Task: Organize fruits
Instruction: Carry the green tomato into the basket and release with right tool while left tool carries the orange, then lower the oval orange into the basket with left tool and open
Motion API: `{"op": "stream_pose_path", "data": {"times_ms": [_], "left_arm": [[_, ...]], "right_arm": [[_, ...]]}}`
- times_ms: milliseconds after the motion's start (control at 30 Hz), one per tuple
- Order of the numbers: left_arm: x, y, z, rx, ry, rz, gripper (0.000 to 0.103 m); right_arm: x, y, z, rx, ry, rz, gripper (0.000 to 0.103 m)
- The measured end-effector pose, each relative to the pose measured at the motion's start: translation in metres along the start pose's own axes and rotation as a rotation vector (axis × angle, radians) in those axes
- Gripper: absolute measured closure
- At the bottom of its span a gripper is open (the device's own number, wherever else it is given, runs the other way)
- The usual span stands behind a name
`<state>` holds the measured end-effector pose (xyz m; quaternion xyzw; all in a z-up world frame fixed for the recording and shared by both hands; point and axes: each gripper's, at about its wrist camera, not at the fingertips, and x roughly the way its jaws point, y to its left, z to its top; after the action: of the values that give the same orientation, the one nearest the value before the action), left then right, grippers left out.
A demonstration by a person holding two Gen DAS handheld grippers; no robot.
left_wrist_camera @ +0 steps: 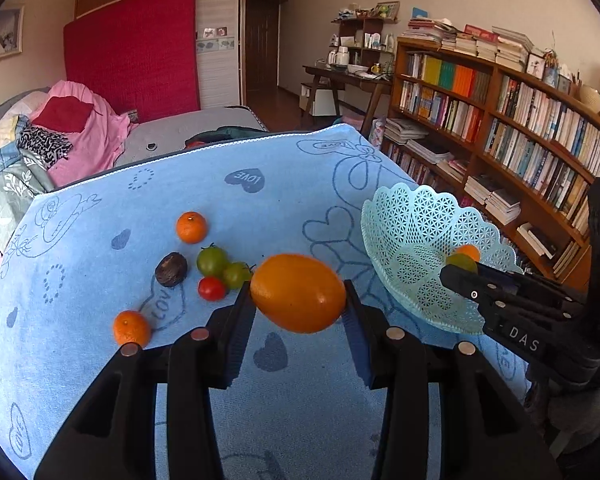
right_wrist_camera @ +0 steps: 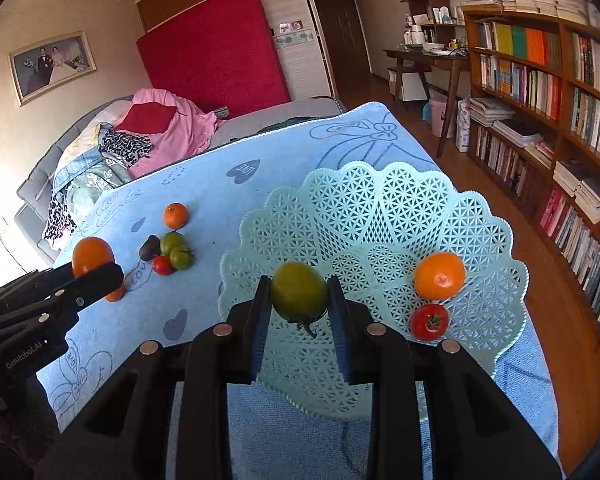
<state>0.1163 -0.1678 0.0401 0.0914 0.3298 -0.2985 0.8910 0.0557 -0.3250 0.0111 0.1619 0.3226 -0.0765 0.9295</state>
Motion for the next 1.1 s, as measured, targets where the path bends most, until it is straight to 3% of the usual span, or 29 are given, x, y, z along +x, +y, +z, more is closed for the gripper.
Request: {"op": "stream_pose_path", "data": {"times_ms": [133,167,200,267,667,1000,1100], "left_arm": [[0.009,-0.013,0.013,0.007,0.004,-0.036,0.059],[0.011,-0.015,0.016,0.011,0.002,-0.046,0.059],[0.013,-0.018,0.018,0.016,0.001,-0.056,0.059],[0.018,-0.025,0.023,0.026,0.002,-0.078,0.059],[0.046,-0.048,0.044,0.059,0.021,-0.181,0.059],[0.069,-0.057,0.038,0.074,0.078,-0.222,0.058],[0.069,-0.048,0.037,0.045,0.079,-0.217,0.041]], "right_arm": [[0.003,-0.003,-0.004,-0.003,0.039,0.002,0.074],[0.003,-0.004,-0.005,-0.001,0.046,0.001,0.069],[0.002,-0.006,-0.005,0.003,0.051,0.001,0.056],[-0.003,-0.008,-0.006,0.009,0.037,-0.014,0.048],[-0.015,-0.014,-0.003,0.037,0.034,-0.058,0.048],[-0.016,-0.017,-0.006,0.073,0.043,-0.101,0.048],[-0.015,-0.015,-0.006,0.065,0.048,-0.121,0.048]]}}
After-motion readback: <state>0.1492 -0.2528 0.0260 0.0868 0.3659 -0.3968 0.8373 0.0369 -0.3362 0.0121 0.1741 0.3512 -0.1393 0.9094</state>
